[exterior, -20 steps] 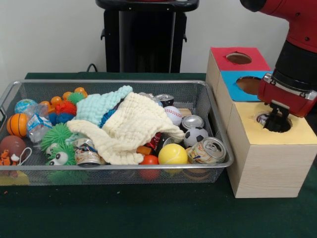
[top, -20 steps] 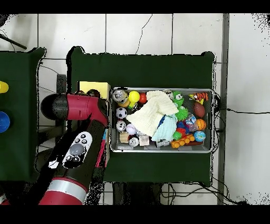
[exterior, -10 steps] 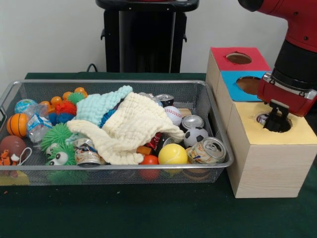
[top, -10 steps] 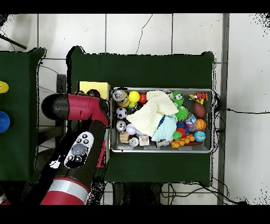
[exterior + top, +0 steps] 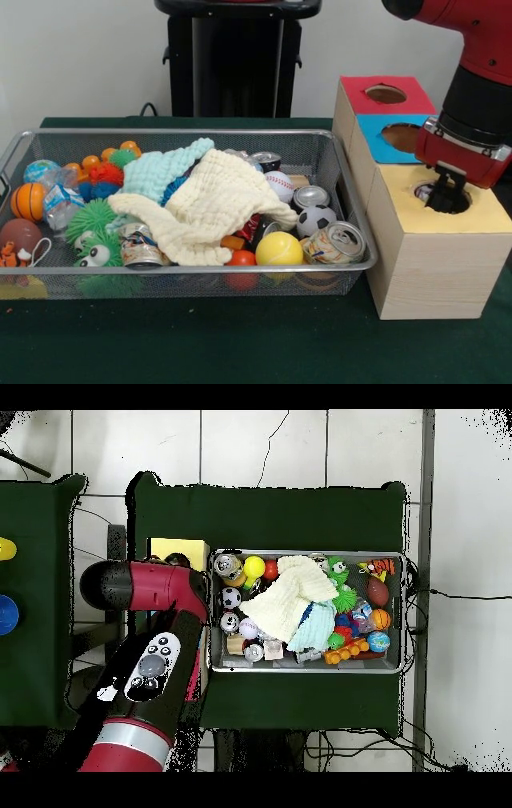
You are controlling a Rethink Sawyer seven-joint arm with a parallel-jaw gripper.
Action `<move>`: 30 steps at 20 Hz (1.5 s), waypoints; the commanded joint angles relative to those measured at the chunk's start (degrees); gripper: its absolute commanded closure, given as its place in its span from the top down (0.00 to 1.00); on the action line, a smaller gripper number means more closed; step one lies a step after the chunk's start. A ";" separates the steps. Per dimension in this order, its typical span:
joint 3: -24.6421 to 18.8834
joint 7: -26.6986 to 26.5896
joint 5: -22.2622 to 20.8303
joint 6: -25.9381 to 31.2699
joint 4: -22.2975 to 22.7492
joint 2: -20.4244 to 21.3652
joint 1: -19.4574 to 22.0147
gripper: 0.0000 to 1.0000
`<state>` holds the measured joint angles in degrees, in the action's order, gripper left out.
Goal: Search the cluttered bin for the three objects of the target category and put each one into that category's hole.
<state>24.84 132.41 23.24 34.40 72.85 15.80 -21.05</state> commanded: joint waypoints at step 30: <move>-3.95 3.36 -3.13 29.59 0.56 10.01 3.96 0.00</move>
<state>24.85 132.41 22.94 53.83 72.56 23.15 -20.31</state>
